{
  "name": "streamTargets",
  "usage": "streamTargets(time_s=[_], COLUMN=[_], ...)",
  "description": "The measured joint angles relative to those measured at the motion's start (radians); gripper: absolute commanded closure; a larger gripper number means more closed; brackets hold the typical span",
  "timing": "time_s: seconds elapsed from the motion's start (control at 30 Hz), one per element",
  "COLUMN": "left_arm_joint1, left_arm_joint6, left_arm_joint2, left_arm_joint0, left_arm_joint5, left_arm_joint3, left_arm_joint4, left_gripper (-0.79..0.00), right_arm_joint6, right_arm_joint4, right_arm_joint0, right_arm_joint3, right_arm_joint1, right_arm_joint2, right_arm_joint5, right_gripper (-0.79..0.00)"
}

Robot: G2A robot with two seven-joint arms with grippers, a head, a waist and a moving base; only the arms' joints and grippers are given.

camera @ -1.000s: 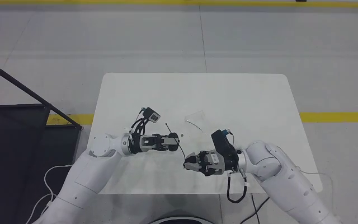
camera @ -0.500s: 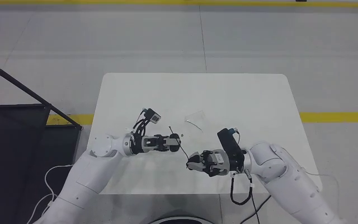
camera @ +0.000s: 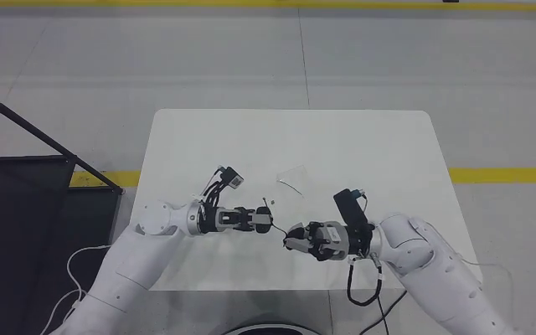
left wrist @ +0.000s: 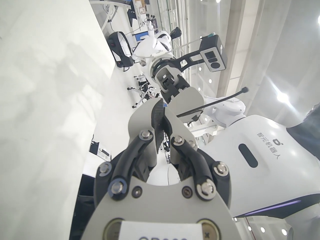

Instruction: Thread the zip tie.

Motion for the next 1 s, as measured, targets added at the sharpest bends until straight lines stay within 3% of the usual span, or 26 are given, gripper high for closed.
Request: streamTargets(time_s=[1.0], left_arm_joint1=[0.016], left_arm_joint6=[-0.025], left_arm_joint2=[-0.004], left_arm_joint0=[0.010], left_arm_joint5=[0.016], left_arm_joint3=[-0.004], left_arm_joint4=[0.168], left_gripper=[0.000], right_arm_joint6=[-0.198], right_arm_joint4=[-0.096], right_arm_joint0=[-0.041], right_arm_joint3=[-0.037], right_arm_joint1=[0.037], right_arm_joint2=[0.022], right_arm_joint5=[0.000], right_gripper=[0.000])
